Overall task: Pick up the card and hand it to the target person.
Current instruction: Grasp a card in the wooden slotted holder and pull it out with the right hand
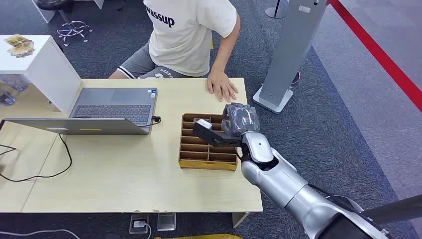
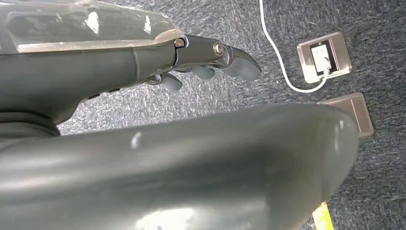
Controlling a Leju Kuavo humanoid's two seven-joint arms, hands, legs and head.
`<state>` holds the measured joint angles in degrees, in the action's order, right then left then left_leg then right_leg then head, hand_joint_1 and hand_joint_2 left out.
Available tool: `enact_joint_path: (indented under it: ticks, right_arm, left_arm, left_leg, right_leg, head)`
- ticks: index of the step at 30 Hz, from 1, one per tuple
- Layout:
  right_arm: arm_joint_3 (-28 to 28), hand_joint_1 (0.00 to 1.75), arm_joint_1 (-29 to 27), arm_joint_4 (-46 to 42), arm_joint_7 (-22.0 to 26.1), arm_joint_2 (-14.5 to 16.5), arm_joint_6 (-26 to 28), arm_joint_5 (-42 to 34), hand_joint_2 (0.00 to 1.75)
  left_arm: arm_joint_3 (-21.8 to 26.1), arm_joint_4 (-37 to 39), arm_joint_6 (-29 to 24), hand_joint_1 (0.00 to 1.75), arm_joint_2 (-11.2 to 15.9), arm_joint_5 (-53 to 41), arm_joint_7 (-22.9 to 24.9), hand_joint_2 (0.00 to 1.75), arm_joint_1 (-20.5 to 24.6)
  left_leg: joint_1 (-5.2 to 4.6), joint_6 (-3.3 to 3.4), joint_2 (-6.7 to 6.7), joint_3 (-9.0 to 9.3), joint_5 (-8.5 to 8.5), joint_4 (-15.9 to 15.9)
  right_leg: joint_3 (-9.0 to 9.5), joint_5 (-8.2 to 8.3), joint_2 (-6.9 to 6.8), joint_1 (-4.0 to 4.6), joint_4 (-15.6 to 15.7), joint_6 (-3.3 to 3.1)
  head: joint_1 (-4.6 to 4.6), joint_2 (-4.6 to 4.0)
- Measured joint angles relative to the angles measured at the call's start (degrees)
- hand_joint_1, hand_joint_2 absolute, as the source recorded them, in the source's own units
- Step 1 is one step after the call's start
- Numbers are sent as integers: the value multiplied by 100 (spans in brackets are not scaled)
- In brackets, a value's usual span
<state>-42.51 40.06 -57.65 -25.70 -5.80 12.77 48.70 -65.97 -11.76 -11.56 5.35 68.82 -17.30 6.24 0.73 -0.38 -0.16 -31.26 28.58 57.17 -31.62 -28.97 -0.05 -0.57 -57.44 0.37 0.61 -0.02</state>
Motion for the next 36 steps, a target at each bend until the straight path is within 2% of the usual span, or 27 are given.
enact_joint_path:
  ticks: [4, 14, 22, 36]
  right_arm:
    - [0, 89, -16, -19, -15, -14, -20, -8, 175]
    - [8, 89, -23, 108, -37, -61, -16, -112, 175]
    - [14, 102, -8, 271, -3, -88, -9, -186, 175]
    - [20, 104, 79, 479, 18, -90, 69, -257, 175]
  left_arm:
    - [0, 0, -1, 0, 0, -1, 6, 0, 0]
    - [0, 0, -9, 0, -2, -8, 41, 0, 0]
    - [0, 0, -9, 0, -2, -18, 43, 0, 0]
    - [-1, 0, -7, 0, -2, -61, 43, 0, 0]
  left_leg:
    - [0, 0, 0, 0, 0, 0]
    - [0, 0, 0, 0, 0, 0]
    - [0, 0, 0, 1, 0, 0]
    - [0, 0, 0, 5, 0, 0]
  right_leg:
    - [0, 0, 0, 0, 0, 0]
    - [0, 0, 0, 0, 0, 0]
    - [1, 0, 0, 0, 0, 0]
    - [4, 1, 0, 0, 0, 1]
  head:
    - [2, 0]
    - [1, 0]
    - [-1, 1]
    - [3, 0]
